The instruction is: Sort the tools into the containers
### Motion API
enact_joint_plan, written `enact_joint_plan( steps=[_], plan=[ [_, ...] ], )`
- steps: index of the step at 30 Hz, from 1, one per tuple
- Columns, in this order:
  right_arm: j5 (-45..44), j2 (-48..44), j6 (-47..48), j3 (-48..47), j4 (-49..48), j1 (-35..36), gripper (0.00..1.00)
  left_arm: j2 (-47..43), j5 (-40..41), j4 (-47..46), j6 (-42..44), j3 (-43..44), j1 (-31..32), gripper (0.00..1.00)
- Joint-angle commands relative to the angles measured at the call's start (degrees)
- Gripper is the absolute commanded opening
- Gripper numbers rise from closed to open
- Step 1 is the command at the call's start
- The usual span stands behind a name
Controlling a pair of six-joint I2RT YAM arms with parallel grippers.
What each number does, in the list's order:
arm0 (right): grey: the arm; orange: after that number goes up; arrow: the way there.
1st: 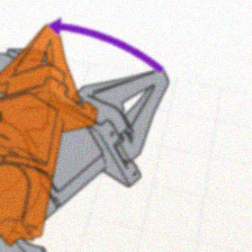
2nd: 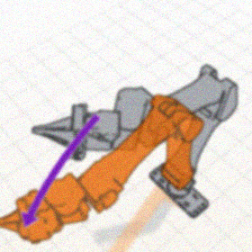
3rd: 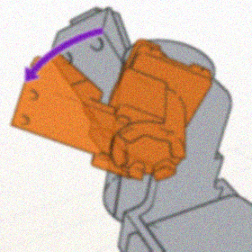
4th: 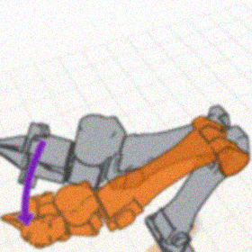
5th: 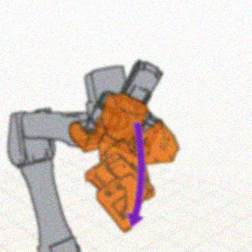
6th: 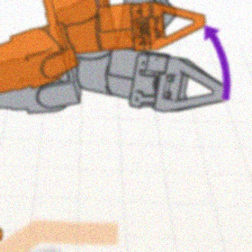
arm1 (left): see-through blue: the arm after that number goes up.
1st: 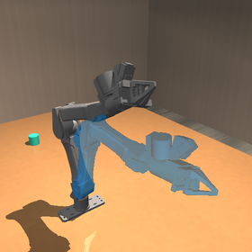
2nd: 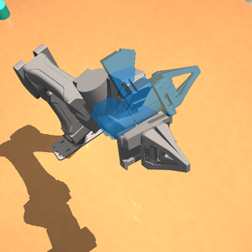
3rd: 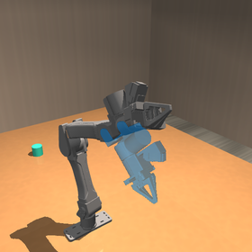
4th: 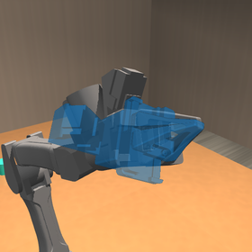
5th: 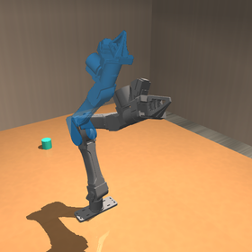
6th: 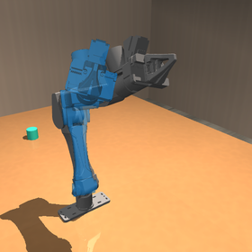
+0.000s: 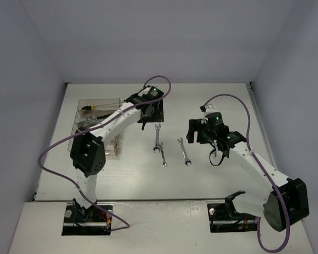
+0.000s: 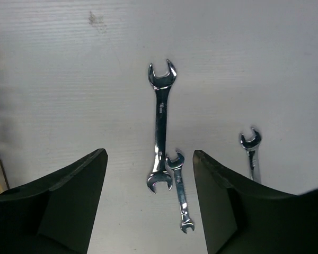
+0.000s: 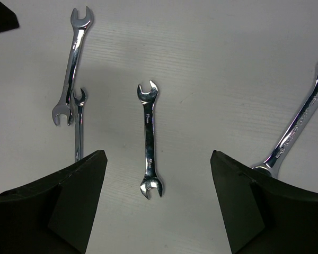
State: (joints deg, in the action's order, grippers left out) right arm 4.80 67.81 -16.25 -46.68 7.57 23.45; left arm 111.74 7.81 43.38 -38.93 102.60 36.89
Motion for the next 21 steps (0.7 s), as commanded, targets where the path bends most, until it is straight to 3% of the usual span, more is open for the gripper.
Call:
enact_joint_plan(
  steps=[1,9,21],
  plan=[
    [-1.4,-1.4,0.1,-0.2,-1.6,-0.6,0.77,5.1,-0.6,3.8,5.9,7.1,0.3,0.59],
    [-1.6,-1.5,0.2,-0.2,-1.1,-0.7,0.77,14.8,-3.5,7.4,6.2,11.8,0.5,0.57],
    [-1.5,0.1,0.6,-0.8,-1.0,-0.7,0.77,18.5,-4.0,7.6,4.3,11.3,1.8,0.48]
  ],
)
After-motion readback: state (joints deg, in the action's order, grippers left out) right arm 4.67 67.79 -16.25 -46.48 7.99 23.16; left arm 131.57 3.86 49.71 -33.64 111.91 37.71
